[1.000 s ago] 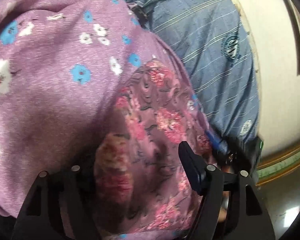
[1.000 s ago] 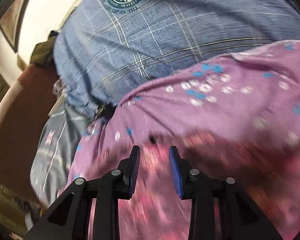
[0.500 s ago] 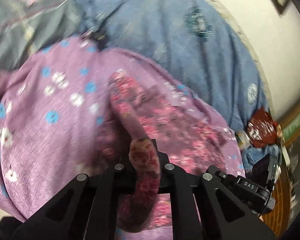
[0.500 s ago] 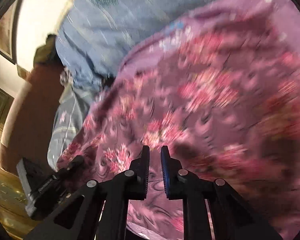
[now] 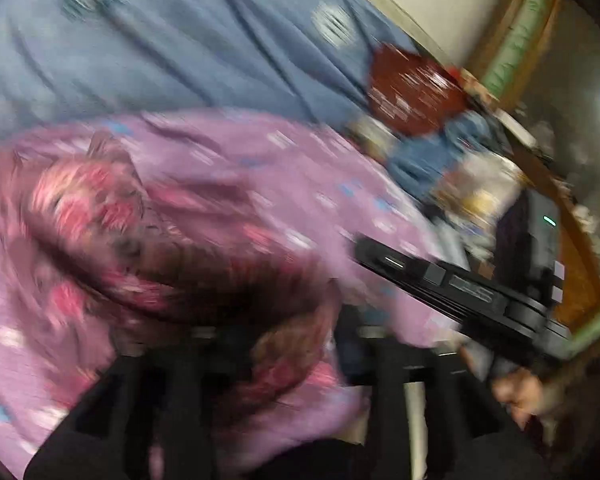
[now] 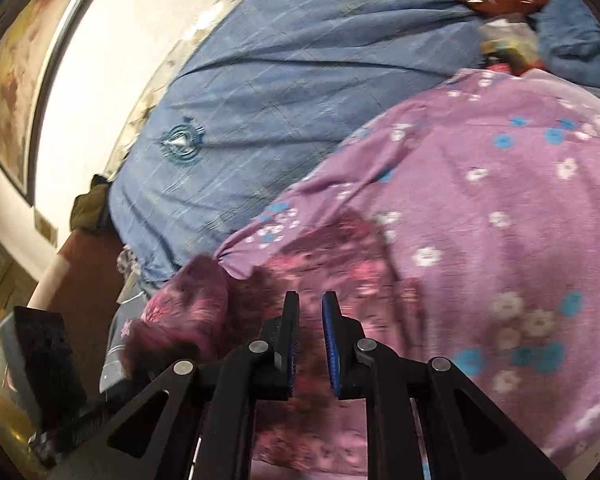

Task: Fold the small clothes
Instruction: 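Grasp the folded floral edge with the right gripper and lift it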

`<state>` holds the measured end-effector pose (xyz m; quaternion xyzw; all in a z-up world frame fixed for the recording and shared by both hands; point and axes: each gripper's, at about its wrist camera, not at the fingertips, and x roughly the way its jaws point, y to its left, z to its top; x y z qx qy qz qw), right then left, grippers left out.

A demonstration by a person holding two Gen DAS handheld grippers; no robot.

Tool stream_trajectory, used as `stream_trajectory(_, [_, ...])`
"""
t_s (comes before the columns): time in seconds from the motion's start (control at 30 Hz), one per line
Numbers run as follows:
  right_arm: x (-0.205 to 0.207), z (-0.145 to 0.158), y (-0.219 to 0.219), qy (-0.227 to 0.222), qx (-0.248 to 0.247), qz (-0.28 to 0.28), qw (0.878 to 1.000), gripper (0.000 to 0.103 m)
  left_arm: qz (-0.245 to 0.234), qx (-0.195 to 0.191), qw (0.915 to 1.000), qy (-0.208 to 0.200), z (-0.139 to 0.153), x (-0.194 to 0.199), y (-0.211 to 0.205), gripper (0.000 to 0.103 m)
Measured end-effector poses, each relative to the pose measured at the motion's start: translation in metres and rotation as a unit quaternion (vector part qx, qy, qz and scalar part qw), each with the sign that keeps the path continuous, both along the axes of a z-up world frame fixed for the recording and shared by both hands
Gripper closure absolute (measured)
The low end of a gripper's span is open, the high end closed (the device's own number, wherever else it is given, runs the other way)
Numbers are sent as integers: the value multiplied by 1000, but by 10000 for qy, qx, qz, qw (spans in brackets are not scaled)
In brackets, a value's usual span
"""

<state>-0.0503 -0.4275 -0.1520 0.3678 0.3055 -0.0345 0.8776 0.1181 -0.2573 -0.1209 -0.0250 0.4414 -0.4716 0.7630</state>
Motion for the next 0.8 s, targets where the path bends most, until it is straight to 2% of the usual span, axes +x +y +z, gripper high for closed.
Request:
stream_trajectory(0.03, [-3,-2,-5,63,-12,-38,10000,87,-109,-101,9998,159,-4,-5,0,34])
stream_trajectory(0.07, [-5,-5,-9,113,-11,-58,9999,85,-136,-174,9996,191,-7,-7,6,30])
stream_trajectory(0.13, [-8,-11,-14,233,49,-47,9997,72,-95,-251,9993,256,-16,-4,29,27])
stream_trajectory(0.17, [-8,-14,-15,256,95,-7,9996,60,-36,-293,9988,383,-21,0,43,27])
stream_trajectory(0.2, [-7,-18,-14,263,162,54,9995,54,88,-359,9977,566,-28,8,61,27])
stream_trajectory(0.3, [4,-29,-6,339,334,341,9983,48,829,-339,9905,1042,-53,30,119,27])
stream_trajectory(0.37, [21,-34,4,434,334,625,9965,46,1330,-243,9839,1166,-67,45,148,27])
stream_trajectory(0.47, [47,-41,10,476,184,744,9959,46,1788,-137,9755,1272,-80,58,174,27])
stream_trajectory(0.57, [70,-46,3,514,-10,532,9973,46,1825,-140,9762,1163,-80,66,176,27])
stream_trajectory(0.67, [96,-56,-2,597,313,478,9966,43,1736,-210,9790,1050,-78,74,171,26])
stream_trajectory(0.8, [132,-58,29,849,855,1095,9867,40,1506,-204,9814,1175,-88,82,157,26])
